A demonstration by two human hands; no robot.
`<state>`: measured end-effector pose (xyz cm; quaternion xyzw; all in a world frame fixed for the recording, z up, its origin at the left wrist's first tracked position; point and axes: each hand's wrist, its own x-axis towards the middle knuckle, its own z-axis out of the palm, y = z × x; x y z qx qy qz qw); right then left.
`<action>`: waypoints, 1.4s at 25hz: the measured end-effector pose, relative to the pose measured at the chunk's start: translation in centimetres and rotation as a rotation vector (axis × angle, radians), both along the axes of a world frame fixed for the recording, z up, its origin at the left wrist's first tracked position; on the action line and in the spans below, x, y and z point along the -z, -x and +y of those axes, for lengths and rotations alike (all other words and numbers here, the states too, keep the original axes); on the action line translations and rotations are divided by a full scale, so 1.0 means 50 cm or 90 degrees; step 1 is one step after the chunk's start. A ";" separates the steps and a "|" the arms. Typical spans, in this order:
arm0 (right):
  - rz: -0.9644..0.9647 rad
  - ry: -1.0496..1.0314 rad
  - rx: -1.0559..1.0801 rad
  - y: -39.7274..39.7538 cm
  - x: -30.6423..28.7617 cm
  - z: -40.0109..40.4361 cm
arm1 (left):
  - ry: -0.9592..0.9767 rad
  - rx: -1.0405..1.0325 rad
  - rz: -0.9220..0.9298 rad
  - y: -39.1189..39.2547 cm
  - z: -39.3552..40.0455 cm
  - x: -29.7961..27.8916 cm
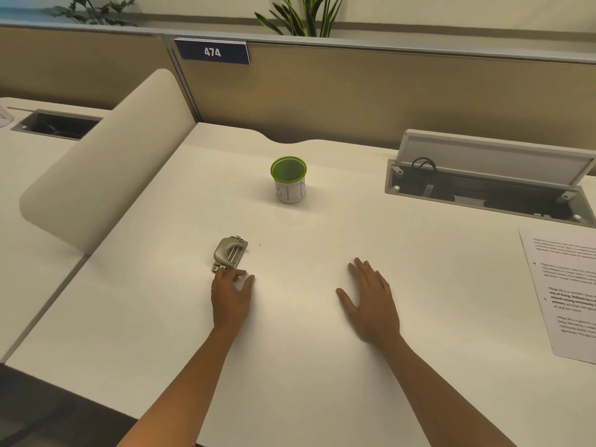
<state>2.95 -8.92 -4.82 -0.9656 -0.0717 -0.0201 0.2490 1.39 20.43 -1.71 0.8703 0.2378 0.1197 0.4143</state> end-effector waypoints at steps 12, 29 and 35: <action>0.005 -0.001 0.004 0.000 -0.001 0.000 | -0.019 -0.047 0.057 -0.024 -0.002 -0.016; -0.018 -0.131 -0.033 -0.054 -0.031 0.065 | -0.002 0.012 -0.064 0.011 -0.007 0.031; 0.124 -0.229 -0.158 -0.133 -0.062 0.202 | -0.026 0.042 -0.062 0.010 -0.013 0.042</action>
